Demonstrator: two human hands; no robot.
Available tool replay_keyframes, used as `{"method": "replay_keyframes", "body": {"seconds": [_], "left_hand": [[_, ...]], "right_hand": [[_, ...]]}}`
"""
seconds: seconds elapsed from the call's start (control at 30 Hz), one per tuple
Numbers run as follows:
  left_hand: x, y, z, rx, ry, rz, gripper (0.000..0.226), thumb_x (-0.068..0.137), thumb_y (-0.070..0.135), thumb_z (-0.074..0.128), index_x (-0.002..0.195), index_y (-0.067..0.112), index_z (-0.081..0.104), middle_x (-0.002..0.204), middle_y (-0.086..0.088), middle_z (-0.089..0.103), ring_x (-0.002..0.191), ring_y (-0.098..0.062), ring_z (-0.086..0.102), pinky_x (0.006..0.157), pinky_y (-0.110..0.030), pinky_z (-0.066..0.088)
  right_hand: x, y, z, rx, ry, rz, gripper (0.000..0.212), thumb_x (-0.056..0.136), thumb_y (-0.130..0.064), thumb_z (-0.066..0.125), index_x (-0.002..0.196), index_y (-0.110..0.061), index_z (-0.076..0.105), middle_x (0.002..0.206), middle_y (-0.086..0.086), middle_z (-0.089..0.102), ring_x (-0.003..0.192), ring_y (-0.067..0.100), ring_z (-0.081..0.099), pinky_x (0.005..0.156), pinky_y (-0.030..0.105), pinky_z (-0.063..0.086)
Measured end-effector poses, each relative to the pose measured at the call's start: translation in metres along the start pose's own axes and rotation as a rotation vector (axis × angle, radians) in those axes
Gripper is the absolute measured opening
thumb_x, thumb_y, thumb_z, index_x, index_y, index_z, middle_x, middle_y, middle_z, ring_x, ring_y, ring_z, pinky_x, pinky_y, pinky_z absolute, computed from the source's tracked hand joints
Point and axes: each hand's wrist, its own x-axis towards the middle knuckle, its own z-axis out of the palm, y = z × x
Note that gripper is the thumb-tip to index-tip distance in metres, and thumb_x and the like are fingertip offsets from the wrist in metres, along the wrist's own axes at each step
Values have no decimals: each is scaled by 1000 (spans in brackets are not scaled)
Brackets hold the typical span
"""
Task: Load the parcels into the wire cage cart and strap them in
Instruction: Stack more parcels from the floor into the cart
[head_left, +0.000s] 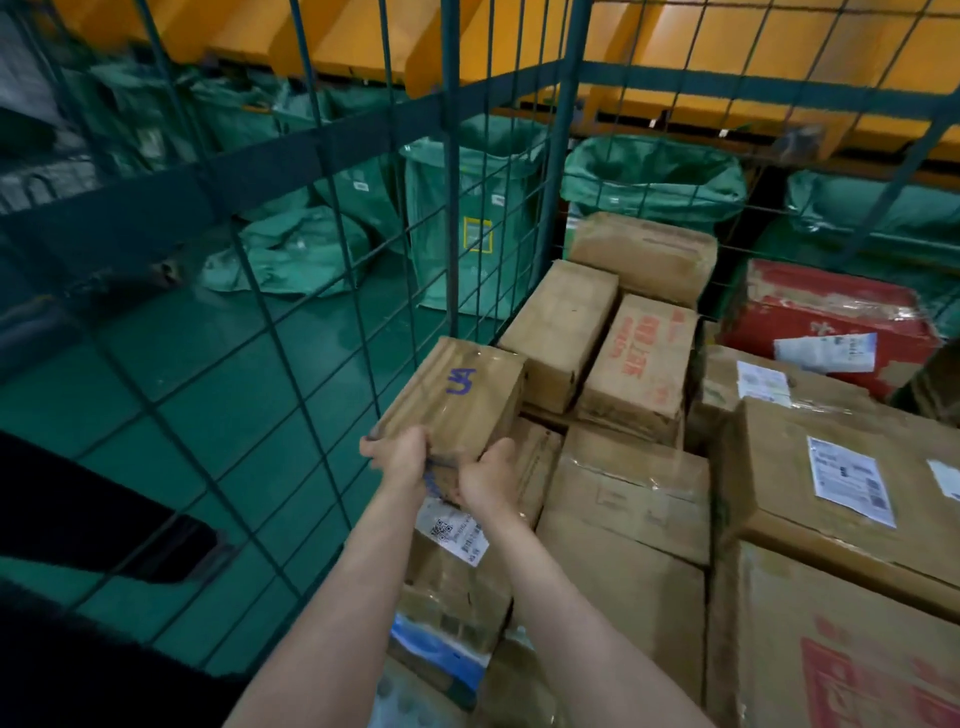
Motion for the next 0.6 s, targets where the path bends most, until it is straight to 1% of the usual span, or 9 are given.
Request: {"method": "replay_keyframes", "body": {"seconds": [0.1,0.23,0.27,0.33,0.37,0.43,0.5,0.53,0.6], "left_hand": [[28,-7,4,22,-12,-49,85,71,4,60,143,5,15,145,-24,34,123,-36,50,97,-48,47],[40,-13,2,49,-60,-33,105,55,14,64,146,4,13,147,-24,31,125,-38,47,99,-54,44],[21,-6,-2,63,-86,-24,104,58,13,68,146,3,12,145,-23,34,124,-37,48,99,-52,44],[11,-7,-7,90,-114,-7,86,76,8,67,146,-2,17,136,-25,45,118,-37,53,95,-48,48],[9,-9,-9,83,-127,-3,78,79,8,65,144,-4,25,131,-26,50,112,-37,57,90,-46,49],[29,-27,-10,38,-166,-3,77,66,18,67,138,4,42,124,-22,58,98,-33,63,78,-41,55],[50,-47,-6,28,-140,-11,82,50,34,66,128,13,52,118,-14,64,97,-29,64,83,-41,55],[43,-48,-5,26,-131,-23,80,52,39,65,126,12,53,117,-11,64,101,-30,63,89,-44,52],[-13,-31,-3,75,-137,-53,56,78,38,57,124,7,52,118,-10,61,109,-32,58,95,-44,47]], "right_hand": [[8,-5,3,-7,-1,27,38,87,-32,60,100,-13,29,121,20,50,104,41,59,87,53,49],[9,-1,1,9,-17,10,42,87,-38,61,103,-11,32,120,21,52,102,42,61,86,54,50],[7,1,-1,12,-17,4,44,87,-39,60,106,-10,34,120,19,54,102,40,61,87,51,50],[2,2,-10,0,-33,9,44,89,-40,58,113,-9,37,116,11,56,104,33,59,86,40,48],[0,4,-16,-22,-53,19,43,90,-41,57,114,-9,38,112,8,55,102,30,58,82,35,47],[-2,7,-27,-54,-85,35,39,90,-40,56,111,-11,39,103,5,54,92,24,57,72,31,45],[-6,9,-39,-104,-87,14,36,90,-38,56,109,-12,40,98,3,53,87,21,55,68,28,42],[-10,8,-45,-133,-88,0,33,91,-35,55,108,-12,40,98,2,53,87,22,55,67,27,41],[-16,7,-57,-164,-104,-35,26,91,-31,53,103,-13,39,96,2,52,92,25,59,72,30,44]]}}
